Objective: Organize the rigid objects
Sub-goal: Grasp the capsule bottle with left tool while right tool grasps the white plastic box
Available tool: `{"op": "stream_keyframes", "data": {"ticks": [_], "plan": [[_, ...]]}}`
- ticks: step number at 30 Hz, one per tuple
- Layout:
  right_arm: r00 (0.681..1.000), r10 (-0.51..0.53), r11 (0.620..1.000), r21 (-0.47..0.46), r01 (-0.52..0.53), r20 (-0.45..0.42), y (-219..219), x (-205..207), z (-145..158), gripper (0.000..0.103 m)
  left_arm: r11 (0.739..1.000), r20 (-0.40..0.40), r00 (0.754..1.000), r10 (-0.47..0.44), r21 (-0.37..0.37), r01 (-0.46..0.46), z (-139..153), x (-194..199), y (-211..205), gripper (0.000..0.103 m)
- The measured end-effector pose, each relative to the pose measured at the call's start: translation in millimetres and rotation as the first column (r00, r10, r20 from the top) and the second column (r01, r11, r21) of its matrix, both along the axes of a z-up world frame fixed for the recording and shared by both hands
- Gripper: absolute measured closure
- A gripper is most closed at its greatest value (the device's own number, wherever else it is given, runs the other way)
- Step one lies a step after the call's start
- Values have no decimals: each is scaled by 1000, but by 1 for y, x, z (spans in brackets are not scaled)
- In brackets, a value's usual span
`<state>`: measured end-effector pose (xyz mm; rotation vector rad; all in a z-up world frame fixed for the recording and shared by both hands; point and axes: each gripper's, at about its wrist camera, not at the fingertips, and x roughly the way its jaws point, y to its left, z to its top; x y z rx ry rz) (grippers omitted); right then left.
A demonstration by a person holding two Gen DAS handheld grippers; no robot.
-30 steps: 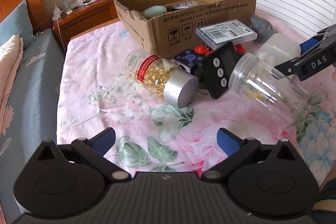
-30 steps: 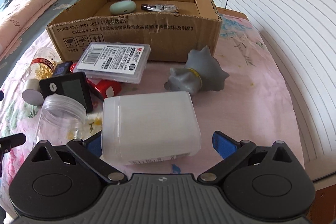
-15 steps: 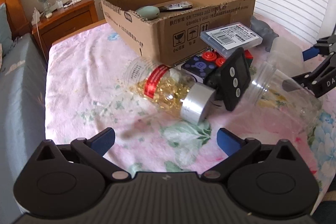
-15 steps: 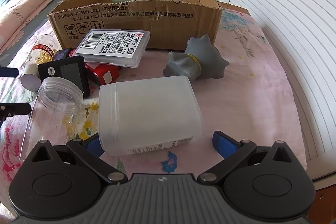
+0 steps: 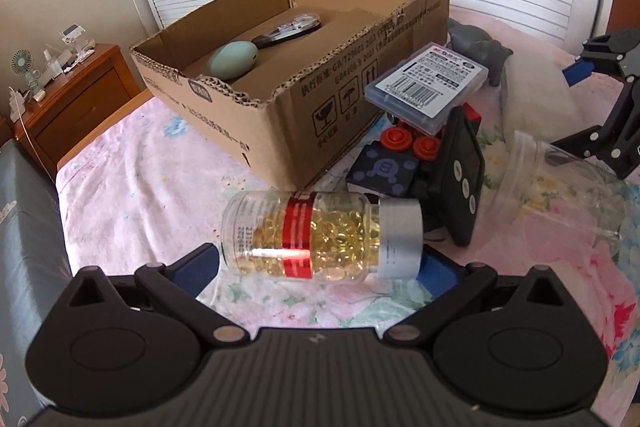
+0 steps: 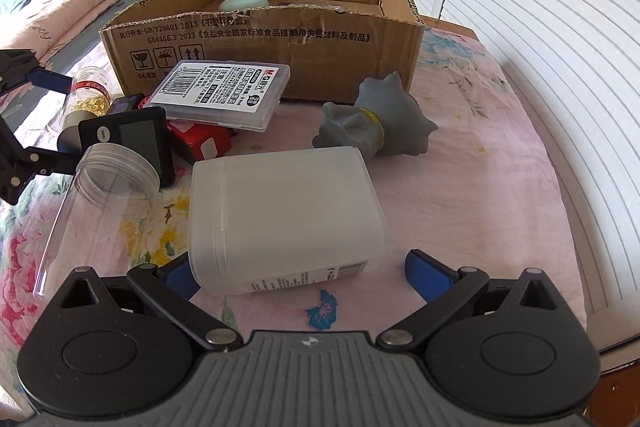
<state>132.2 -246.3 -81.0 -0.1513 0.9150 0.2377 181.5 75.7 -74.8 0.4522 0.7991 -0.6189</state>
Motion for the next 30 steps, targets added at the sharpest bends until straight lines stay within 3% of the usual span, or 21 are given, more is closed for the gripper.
{"op": "stream_keyframes", "data": {"ticks": [6,14,25,30], "plan": [[1000,7,1000,2,-7,6,-1,-1,-1,0,999,14,1000,21,-30,-21,3,2,-5,1],[1000,18,1000,6,-18,20,-1,-2,-1,0,995,-27,996,88,-37,-89,7,-2,-6,6],[998,59,998,11,-59,39,-4,-3,-2,0,975,-101,970,220,-17,-223,13,-56,1,7],[995,87,996,12,-87,40,-2,-2,-3,0,965,-89,962,258,-30,-262,12,-81,-4,7]]}}
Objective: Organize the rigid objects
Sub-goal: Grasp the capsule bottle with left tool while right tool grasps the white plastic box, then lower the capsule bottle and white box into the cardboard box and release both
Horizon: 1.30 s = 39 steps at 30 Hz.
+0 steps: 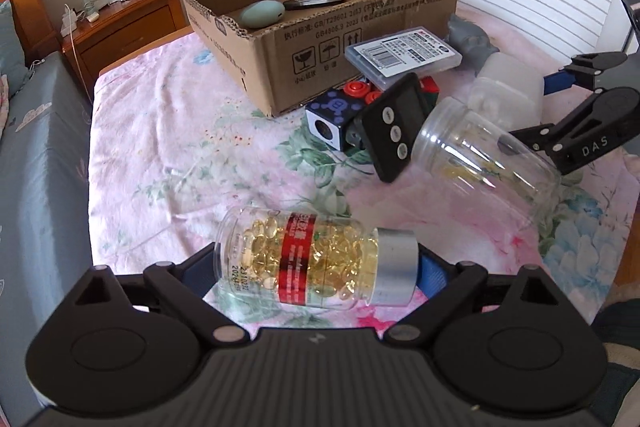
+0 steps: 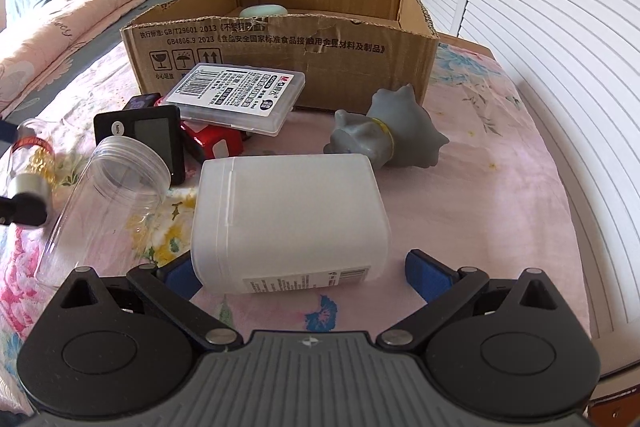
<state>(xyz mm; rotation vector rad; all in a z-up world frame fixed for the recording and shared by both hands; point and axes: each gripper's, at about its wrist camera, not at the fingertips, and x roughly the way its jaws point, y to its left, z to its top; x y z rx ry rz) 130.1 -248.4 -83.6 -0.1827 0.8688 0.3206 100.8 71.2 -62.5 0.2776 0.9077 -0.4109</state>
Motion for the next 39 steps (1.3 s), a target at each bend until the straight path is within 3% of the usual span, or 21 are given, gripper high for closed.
{"op": "stream_keyframes", "data": {"ticks": [11,20,22,29,39], "plan": [[996,75,997,-23,-76,-55,15,23,4,1,1000,22,1000,-3,13,3,-4,3,-4,7],[994,88,993,-72,-93,-72,26,27,11,9,1000,14,1000,4,-17,-4,-1,7,-2,7],[994,85,993,-75,-91,-75,26,27,12,16,1000,1,1000,13,-28,-13,0,8,-1,8],[991,106,989,-95,-114,-83,24,23,17,16,1000,-16,1000,6,-13,-7,2,8,-3,9],[982,179,977,-108,-185,-64,15,8,46,17,1000,-28,1000,-1,0,1,30,1,1,9]]}}
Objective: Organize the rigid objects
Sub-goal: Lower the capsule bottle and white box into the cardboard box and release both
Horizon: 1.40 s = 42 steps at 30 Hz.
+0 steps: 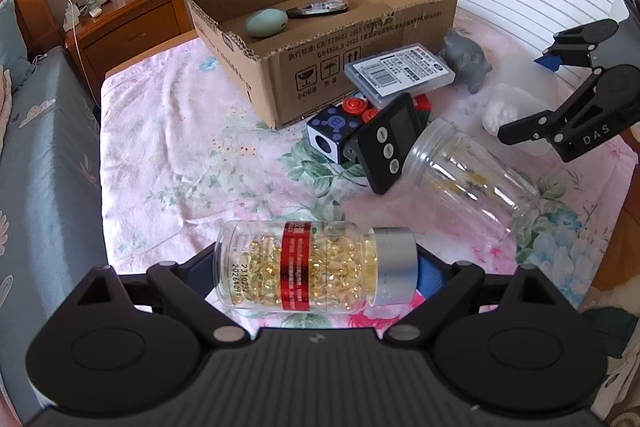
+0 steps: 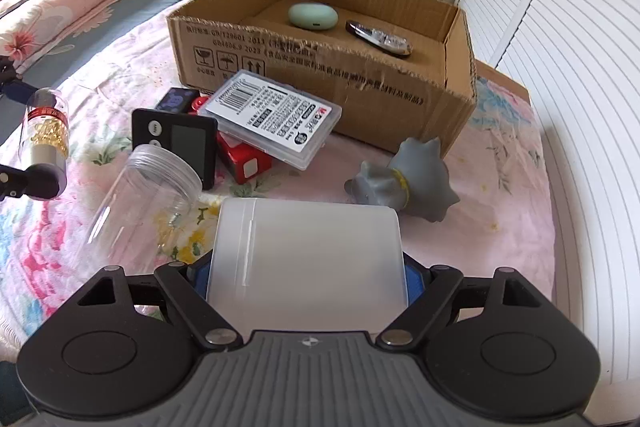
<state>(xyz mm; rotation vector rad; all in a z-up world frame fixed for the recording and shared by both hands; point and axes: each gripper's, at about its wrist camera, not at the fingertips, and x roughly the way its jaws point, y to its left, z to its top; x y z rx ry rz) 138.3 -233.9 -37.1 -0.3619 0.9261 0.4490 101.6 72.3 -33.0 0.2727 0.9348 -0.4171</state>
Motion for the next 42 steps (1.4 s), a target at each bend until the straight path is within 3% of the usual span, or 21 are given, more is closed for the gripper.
{"op": "stream_keyframes", "data": {"ticks": [8,15,22,27,35,42], "plan": [[997,52,997,47,-55,55,-1,2,40,17,998,99,994,-54,-19,56,50,12,-13,9],[989,33,997,71,-43,142,0,24,72,17,993,193,974,-116,4,117,81,59,-42,9],[984,-7,995,102,-11,179,-3,42,92,17,997,211,975,-75,7,75,80,124,-68,9],[978,-23,996,92,4,206,-5,45,101,17,999,201,979,-15,-46,24,67,148,-74,9],[978,-30,996,92,12,205,-4,52,101,17,998,215,976,25,-61,-12,63,131,-62,5],[984,-36,995,98,19,177,3,75,95,17,995,230,972,55,-92,-34,65,79,-49,1]]}}
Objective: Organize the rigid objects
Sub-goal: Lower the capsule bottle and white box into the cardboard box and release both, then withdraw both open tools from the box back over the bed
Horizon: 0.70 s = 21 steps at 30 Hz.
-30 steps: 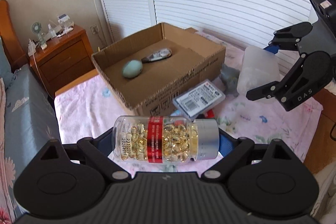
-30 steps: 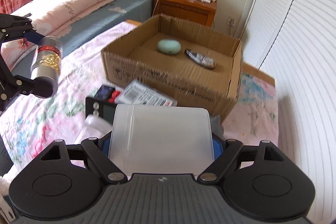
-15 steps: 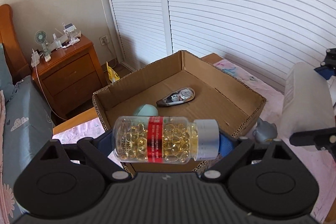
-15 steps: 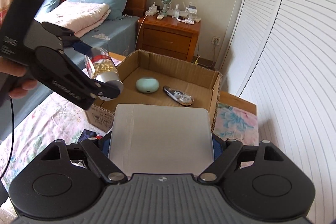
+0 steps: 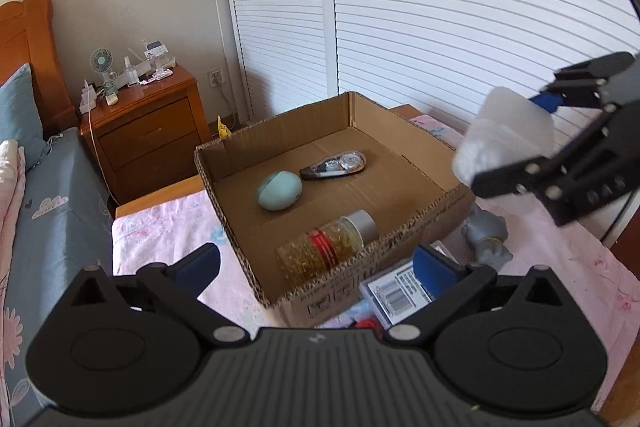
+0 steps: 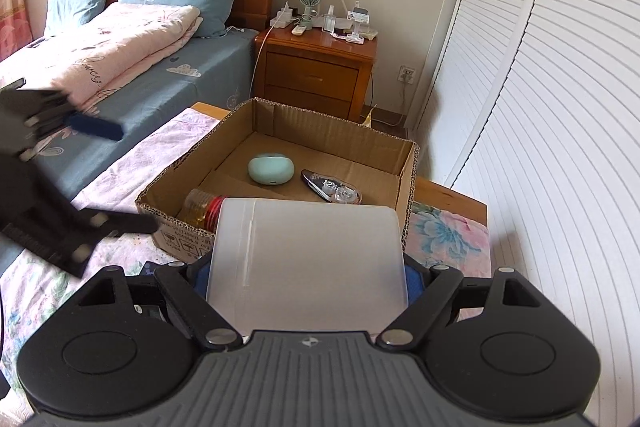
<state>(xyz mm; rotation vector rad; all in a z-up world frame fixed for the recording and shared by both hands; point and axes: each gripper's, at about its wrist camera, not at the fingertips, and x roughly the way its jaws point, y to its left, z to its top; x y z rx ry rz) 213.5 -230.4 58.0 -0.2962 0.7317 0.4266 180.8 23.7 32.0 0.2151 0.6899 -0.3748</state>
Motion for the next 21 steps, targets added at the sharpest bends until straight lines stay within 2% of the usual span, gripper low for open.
{"op": "stream_keyframes", "data": {"ticks": [4,11,14,18,21], "plan": [[1000,-11,1000,-9,11,-15,7,22,-4,17,998,24,998,54,15,-55,-7,-28,4,1],[995,-80,997,0,81,-65,14,73,-10,16,992,-18,995,103,-75,-104,-16,-54,12,1],[991,-107,994,4,108,-75,17,89,-17,16,989,-6,993,120,-83,-120,-17,-61,10,1],[986,-137,990,9,138,-91,15,95,-26,0,985,0,988,152,-83,-152,-18,-65,9,1],[987,-138,990,20,140,-85,11,85,-28,0,984,-6,988,153,-86,-153,-20,-65,9,1]]}}
